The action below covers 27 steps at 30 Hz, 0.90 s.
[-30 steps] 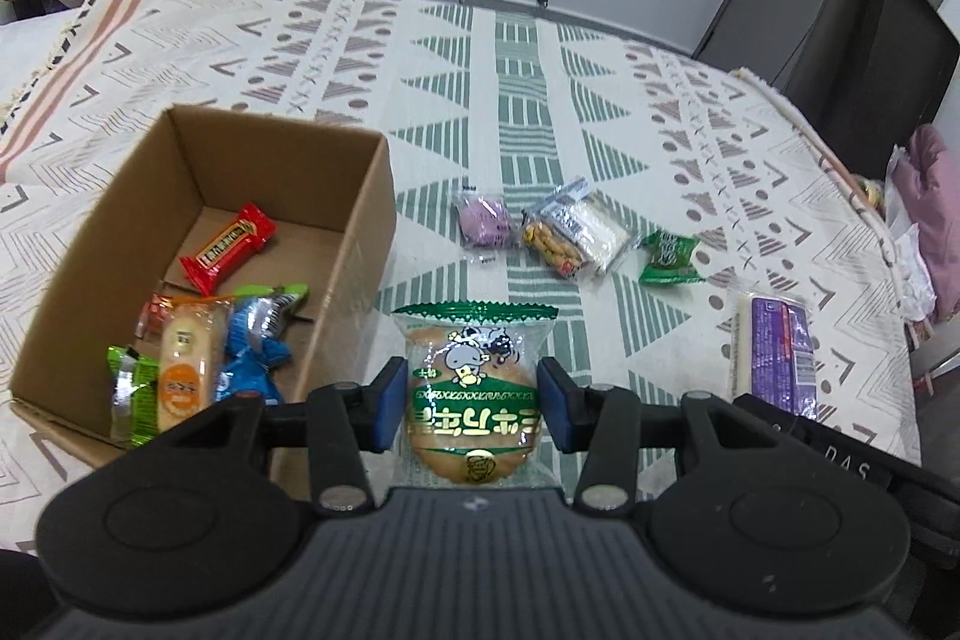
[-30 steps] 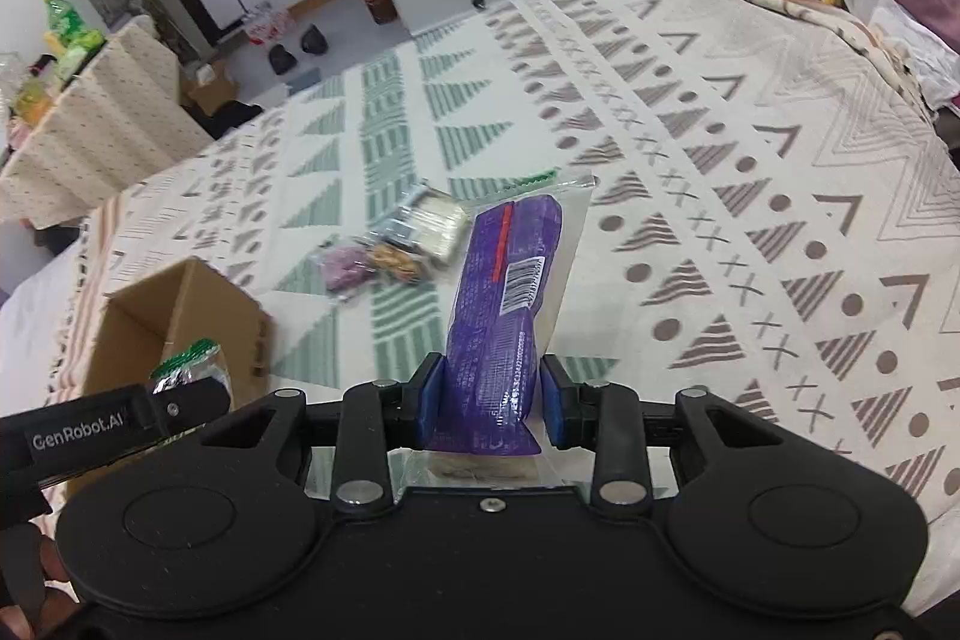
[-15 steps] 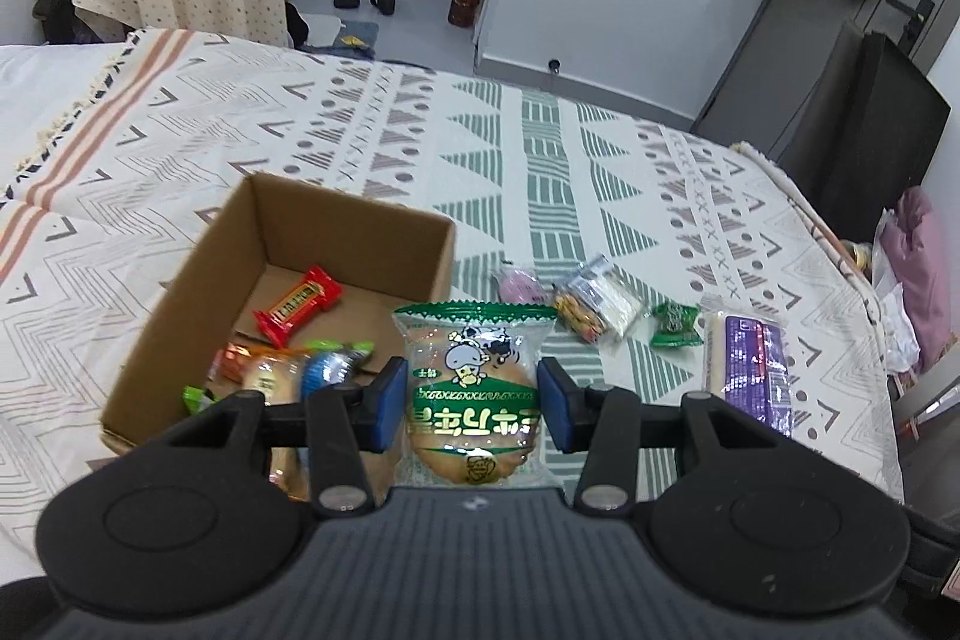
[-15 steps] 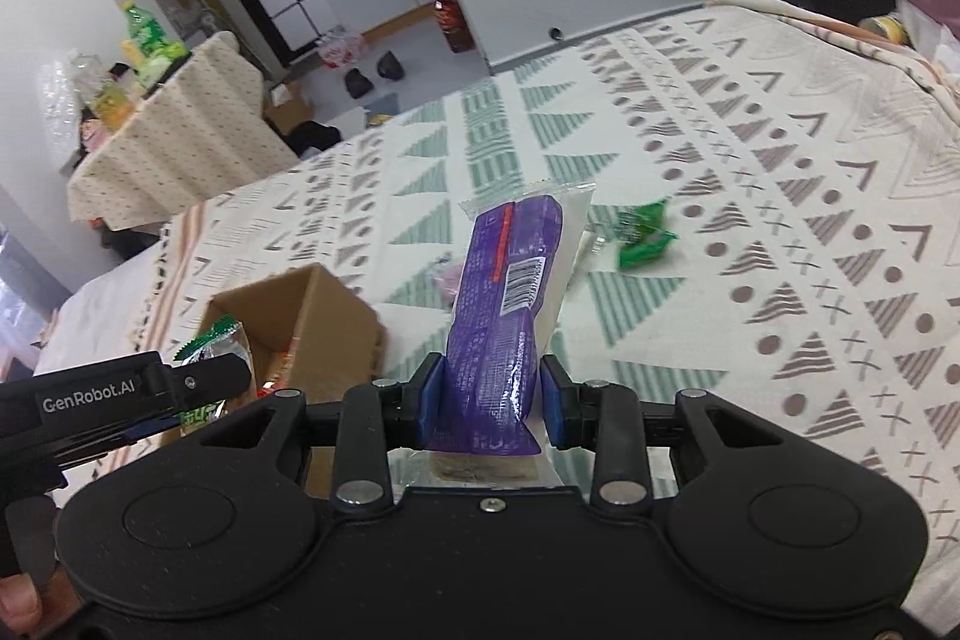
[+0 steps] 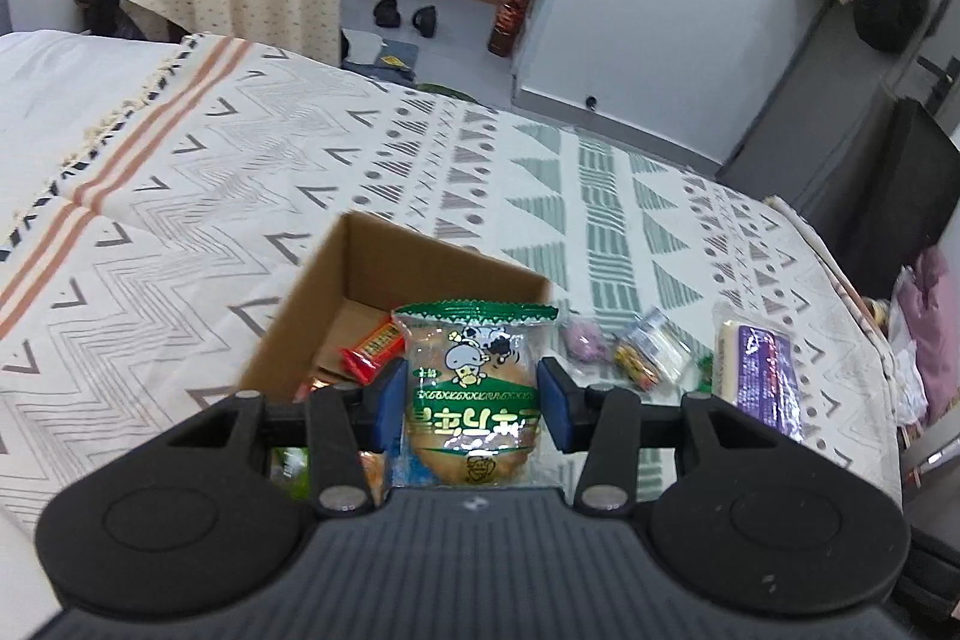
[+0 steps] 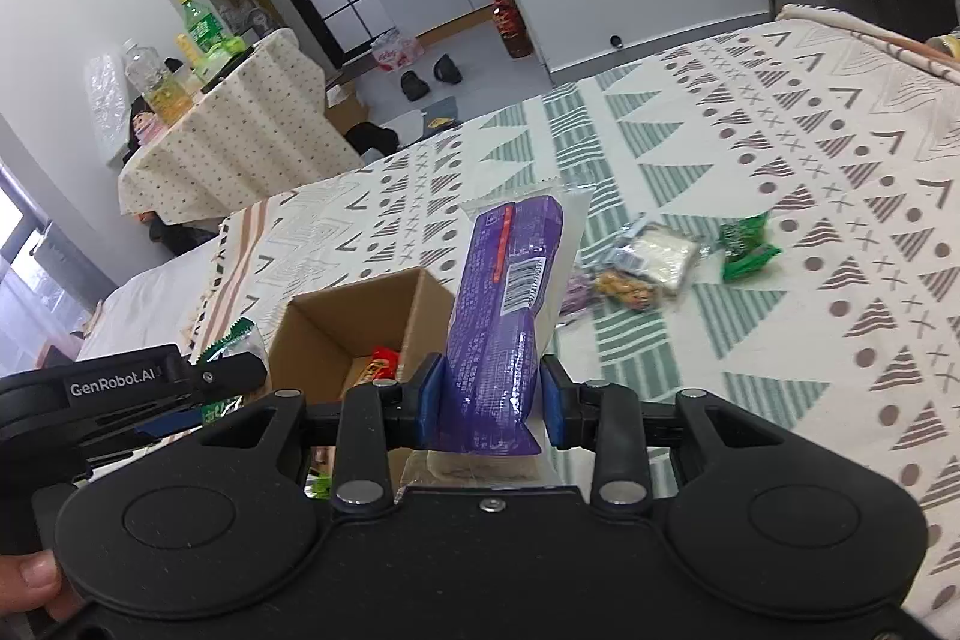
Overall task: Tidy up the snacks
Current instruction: 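Carry both packs into the cardboard box and open both grippers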
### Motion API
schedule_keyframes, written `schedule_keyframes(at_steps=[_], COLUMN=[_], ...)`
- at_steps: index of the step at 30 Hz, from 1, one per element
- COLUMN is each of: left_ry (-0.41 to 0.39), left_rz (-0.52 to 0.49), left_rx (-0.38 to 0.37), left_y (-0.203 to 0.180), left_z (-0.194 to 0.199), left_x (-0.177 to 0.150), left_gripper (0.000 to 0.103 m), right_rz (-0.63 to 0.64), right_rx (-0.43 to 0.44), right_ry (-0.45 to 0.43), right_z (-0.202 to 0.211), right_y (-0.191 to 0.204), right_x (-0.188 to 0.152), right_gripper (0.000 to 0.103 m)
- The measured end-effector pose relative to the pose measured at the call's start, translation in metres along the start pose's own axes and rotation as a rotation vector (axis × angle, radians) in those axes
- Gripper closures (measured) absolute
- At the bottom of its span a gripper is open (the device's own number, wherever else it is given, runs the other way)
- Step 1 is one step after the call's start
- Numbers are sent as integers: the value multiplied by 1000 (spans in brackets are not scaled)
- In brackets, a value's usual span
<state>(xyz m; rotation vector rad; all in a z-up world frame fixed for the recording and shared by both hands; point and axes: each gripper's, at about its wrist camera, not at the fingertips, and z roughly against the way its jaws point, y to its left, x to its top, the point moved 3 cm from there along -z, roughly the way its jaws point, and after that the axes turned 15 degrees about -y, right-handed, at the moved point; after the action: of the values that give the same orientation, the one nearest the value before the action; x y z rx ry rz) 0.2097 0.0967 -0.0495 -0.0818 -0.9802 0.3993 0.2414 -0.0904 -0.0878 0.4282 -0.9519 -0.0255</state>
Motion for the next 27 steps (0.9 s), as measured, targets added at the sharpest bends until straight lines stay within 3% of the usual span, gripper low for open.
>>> schedule_keyframes(at_steps=[9, 27], left_ry=[20, 56], left_rz=[43, 93], left_rx=[34, 38], left_y=[36, 68], left_z=[-12, -40], left_x=[4, 8], left_gripper=[57, 57], right_rz=[-7, 6], right_rx=[37, 73], right_ry=[27, 81], right_z=[-19, -59], right_y=[28, 75], right_x=[-5, -17], right_gripper=[70, 70])
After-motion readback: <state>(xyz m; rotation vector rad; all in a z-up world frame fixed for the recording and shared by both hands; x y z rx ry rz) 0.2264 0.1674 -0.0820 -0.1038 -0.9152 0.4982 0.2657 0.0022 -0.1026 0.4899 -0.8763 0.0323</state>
